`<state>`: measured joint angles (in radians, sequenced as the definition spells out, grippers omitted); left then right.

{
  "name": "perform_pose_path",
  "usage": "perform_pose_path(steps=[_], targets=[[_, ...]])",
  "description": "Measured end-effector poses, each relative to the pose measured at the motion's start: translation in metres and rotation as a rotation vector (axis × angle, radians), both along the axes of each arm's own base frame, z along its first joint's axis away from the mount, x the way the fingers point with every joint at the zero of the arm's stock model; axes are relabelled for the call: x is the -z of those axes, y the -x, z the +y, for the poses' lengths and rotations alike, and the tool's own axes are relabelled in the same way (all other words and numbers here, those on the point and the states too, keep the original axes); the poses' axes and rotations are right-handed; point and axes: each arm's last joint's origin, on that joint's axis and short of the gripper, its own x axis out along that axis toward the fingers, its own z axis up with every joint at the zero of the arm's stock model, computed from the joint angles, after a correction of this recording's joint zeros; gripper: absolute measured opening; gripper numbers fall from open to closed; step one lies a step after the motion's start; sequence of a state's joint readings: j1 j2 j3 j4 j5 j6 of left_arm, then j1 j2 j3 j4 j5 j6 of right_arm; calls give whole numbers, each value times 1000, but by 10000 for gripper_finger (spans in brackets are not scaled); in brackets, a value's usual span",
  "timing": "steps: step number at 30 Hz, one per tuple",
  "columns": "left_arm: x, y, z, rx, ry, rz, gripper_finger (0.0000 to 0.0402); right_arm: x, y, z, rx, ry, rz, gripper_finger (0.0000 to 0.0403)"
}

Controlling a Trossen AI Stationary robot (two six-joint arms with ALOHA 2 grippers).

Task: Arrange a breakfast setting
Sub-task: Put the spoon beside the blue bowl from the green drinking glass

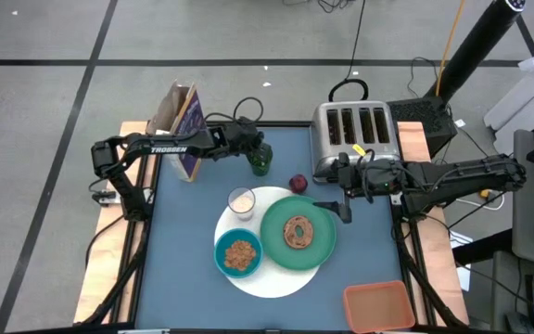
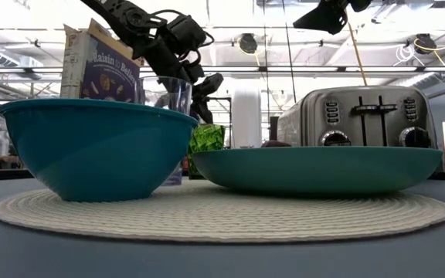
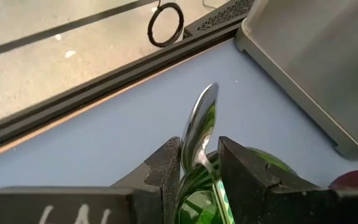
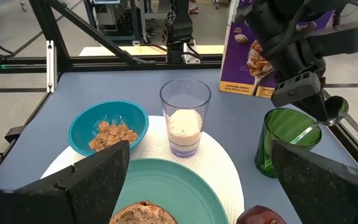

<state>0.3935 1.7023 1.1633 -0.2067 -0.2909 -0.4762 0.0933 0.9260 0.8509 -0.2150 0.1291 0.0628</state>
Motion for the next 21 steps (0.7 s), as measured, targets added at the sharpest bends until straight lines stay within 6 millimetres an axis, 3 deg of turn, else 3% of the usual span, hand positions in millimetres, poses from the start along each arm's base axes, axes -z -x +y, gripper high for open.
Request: perform_pose_path(steps=[13,21], targets=[[0,0,0,17,-15,12,109,0,0,0,0,0,0,380],[0,0,0,18,-14,15,49,0,0,0,0,0,0,380]])
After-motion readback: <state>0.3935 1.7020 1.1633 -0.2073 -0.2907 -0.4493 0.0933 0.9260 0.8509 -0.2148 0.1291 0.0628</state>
